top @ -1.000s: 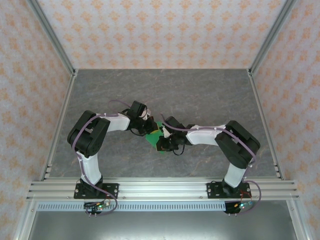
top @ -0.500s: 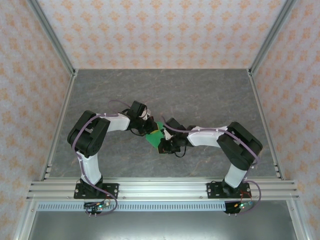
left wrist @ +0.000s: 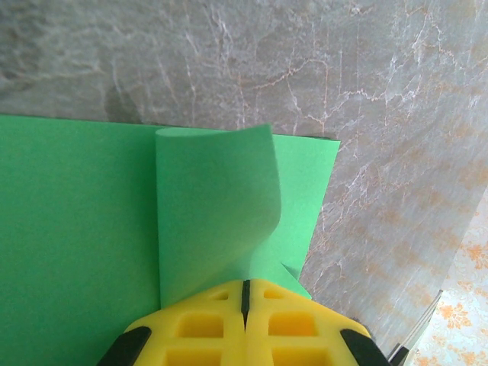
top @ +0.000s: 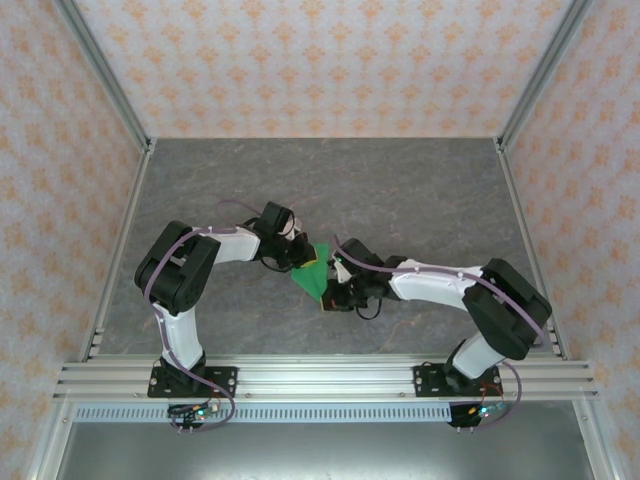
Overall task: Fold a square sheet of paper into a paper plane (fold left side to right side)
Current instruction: Fourth fold the wing at the center of the table.
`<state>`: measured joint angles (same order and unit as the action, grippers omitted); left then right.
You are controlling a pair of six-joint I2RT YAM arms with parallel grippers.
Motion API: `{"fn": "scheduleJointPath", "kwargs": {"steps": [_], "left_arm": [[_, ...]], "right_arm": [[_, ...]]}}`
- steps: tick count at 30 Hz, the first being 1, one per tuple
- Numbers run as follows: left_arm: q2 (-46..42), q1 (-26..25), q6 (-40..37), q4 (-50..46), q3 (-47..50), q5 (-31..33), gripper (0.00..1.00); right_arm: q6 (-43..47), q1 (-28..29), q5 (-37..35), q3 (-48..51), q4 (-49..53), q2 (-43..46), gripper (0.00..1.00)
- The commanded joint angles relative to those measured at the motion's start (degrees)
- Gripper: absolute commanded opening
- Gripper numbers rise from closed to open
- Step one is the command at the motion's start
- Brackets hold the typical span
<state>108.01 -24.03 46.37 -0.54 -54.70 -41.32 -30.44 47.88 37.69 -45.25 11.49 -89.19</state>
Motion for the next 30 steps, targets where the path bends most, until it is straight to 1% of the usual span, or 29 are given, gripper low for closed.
{"fn": "scheduleJointPath", "kwargs": {"steps": [1,4,9,19,20,25,30], "left_arm": [[1.77,-0.28,-1.28,-6.31,1.41,5.81,0.03],[1.77,-0.23,-1.2,-5.93,1.45,5.73,0.03],[1.77,-0.24,-1.11,-5.74,1.51,5.55,0.03],[1.77,-0.27,-1.11,-5.44,1.22,4.67,0.03],[0.07,-0.23,-1.19,-5.51,1.07,4.54,0.03],[-1.43,-0.24,-1.48,-4.97,0.2,3.17,0.06],[-5.14,-0.3,-1.5,-3.85,0.34,2.04,0.1]], "right_arm": [[-1.43,-0.38,-1.11,-3.34,-0.7,-1.14,0.01],[-2.38,-1.57,-3.97,-4.53,-1.98,-3.46,0.0],[-1.92,-1.91,-4.05,-6.82,-0.51,-7.17,0.0],[-2.52,-1.91,-6.64,-3.07,1.77,-10.19,0.0],[-2.68,-1.91,-6.84,-2.62,1.96,-10.52,0.0],[-2.97,-1.84,-7.27,-0.89,2.46,-12.01,0.0],[-3.45,-1.82,-7.46,0.41,2.6,-12.11,0.0]]}}
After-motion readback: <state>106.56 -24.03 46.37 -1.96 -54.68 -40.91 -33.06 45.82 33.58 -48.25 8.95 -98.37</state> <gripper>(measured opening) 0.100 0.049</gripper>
